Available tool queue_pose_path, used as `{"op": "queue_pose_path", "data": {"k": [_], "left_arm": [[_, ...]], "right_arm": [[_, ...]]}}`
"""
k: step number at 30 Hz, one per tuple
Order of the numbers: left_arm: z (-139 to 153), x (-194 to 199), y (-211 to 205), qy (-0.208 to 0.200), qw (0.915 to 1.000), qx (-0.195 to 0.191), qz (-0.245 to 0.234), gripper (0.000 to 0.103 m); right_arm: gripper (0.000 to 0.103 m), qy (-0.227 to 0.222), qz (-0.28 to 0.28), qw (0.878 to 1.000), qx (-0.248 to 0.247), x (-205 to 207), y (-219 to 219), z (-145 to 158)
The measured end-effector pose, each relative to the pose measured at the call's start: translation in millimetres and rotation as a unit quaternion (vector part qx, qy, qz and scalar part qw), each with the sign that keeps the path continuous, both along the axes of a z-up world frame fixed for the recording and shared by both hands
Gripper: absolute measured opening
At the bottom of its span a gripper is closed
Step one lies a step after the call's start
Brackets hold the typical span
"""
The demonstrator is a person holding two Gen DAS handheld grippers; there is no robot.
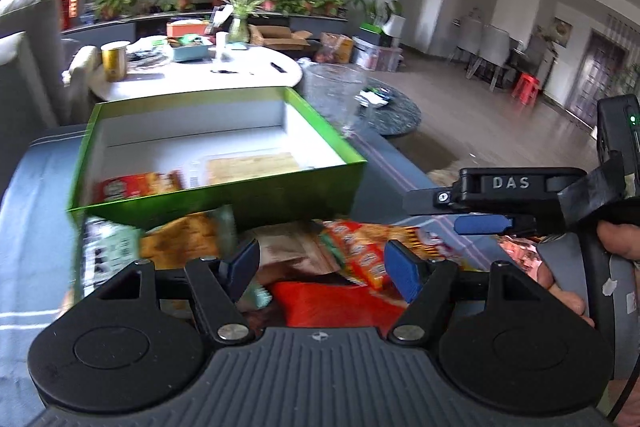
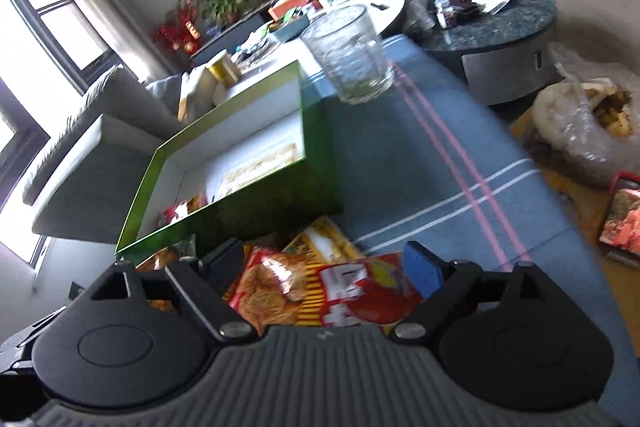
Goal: Organize snacks
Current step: 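Grasp the red-and-yellow chip bag with the right tool and lift it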
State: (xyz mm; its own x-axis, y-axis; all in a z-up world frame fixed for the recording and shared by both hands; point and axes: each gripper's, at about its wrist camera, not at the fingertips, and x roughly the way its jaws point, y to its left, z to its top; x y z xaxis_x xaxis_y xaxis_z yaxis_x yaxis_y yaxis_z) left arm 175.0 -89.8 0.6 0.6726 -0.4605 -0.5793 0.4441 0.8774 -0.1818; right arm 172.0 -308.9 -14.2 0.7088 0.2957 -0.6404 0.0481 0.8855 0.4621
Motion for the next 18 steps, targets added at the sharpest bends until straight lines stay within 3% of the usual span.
{"op": "queue_pose_path", "data": {"k": [9, 12, 15, 18], "left_arm": [[-26.5, 21.9, -32.7, 0.05, 0.9985, 0.016, -0.018, 0.067], [-33.0, 23.2, -35.2, 0.061, 0.9978, 0.015, -0.02, 0.065], [-31.6, 18.6, -38.7, 0.058, 0.9978, 0.015, -0.029, 0.053], [-21.9, 3.7, -40.0, 0.048, 0.9979, 0.005, -0.042, 0.052]], "right_arm": [[0.078, 0.045, 0.007, 0.999, 0.023, -3.1, -13.6, -24.9], [0.079, 0.058, 0.009, 0.996, 0.064, -2.5, -15.8, -37.8], [0.078, 0.052, 0.017, 0.996, 0.067, -4.1, -14.4, -37.5], [0.075, 0.05, 0.02, 0.995, 0.085, -6.7, -17.0, -35.1]]}}
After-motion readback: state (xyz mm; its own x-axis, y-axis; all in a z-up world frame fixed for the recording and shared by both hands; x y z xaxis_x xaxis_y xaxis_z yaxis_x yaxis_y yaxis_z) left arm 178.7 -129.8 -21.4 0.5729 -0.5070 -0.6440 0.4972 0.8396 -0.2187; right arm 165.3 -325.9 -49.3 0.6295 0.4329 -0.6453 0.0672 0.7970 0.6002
